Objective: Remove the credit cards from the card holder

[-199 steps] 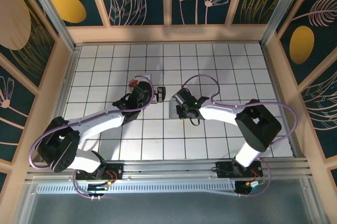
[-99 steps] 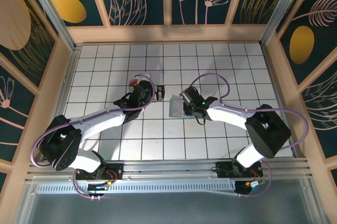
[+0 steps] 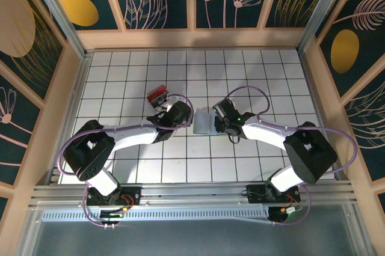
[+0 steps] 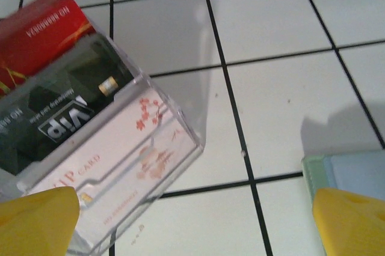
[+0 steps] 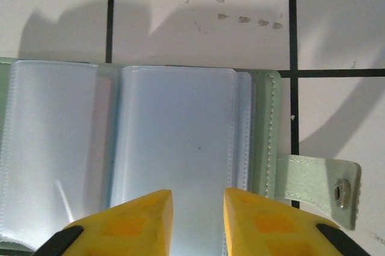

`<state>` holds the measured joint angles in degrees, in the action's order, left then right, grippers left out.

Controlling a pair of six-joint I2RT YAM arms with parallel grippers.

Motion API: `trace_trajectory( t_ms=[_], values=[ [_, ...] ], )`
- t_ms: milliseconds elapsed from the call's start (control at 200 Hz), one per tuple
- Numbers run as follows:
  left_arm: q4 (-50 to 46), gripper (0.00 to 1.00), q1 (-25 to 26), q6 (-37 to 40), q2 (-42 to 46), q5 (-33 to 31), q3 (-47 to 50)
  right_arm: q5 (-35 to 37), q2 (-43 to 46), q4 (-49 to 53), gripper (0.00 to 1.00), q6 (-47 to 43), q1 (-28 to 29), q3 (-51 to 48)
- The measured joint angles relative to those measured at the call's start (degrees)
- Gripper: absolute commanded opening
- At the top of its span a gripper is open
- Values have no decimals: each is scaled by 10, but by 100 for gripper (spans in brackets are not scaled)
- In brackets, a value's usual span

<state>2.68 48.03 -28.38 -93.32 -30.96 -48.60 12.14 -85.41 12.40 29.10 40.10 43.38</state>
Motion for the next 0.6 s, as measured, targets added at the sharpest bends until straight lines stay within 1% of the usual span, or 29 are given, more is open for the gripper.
trace_trajectory(
  t_ms=[65,170,370,520,601],
  values=[
    [-2,99,0,-14,0,-6,-1,-3,6,0,22,1,0,0],
    [-9,99,0,-40,0,-15,-9,-2,10,0,21,2,5,2],
    [-38,99,0,-98,0,-45,-40,-7,0,5,21,4,47,37],
    [-59,99,0,-127,2,-72,-47,-11,-44,4,22,4,76,79],
    [-69,99,-1,-138,5,-81,-47,-13,-71,5,27,4,84,95]
  ],
)
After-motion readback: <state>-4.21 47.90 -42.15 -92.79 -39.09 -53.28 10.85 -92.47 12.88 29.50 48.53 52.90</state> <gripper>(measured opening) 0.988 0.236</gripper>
